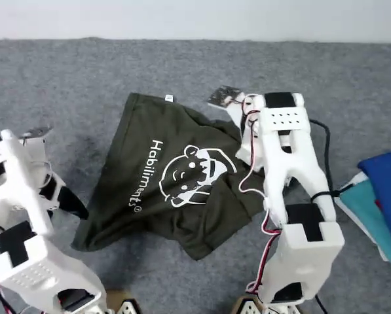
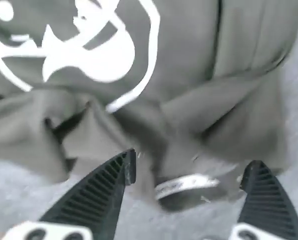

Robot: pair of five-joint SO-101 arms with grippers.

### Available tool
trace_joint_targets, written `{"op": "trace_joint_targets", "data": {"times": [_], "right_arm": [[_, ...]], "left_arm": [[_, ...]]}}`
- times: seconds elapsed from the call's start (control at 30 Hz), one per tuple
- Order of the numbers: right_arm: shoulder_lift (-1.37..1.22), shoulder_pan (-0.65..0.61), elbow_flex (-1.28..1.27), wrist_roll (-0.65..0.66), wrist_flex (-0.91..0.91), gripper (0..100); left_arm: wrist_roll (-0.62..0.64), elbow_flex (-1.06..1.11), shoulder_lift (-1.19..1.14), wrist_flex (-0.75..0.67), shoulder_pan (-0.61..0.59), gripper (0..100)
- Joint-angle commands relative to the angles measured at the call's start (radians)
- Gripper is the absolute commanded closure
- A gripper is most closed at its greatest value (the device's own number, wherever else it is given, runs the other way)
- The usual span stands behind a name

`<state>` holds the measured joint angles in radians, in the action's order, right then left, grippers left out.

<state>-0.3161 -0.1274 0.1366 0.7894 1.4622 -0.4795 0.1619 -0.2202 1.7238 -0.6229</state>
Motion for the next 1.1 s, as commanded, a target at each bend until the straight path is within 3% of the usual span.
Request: {"op": "trace_joint_targets", "data": {"times": [0.0, 0.37, 0.63, 1.07], "right_arm": [[-0.047, -0.005, 0.054, 0.025, -0.079, 66.3], [-0.272, -0.012, 0.209, 0.021, -0.096, 66.8], [-0.41, 0.042, 0.43, 0.02, -0.101, 99.5], [-0.481, 0.263, 0.69, 0.021, -0.11, 95.8]], "left_arm": [[0.017, -0.05, 0.055, 0.032, -0.026, 73], [0.014, -0.048, 0.049, 0.032, -0.149, 74], [0.014, -0.048, 0.055, 0.034, -0.183, 74], [0.014, -0.048, 0.055, 0.034, -0.242, 74]]}}
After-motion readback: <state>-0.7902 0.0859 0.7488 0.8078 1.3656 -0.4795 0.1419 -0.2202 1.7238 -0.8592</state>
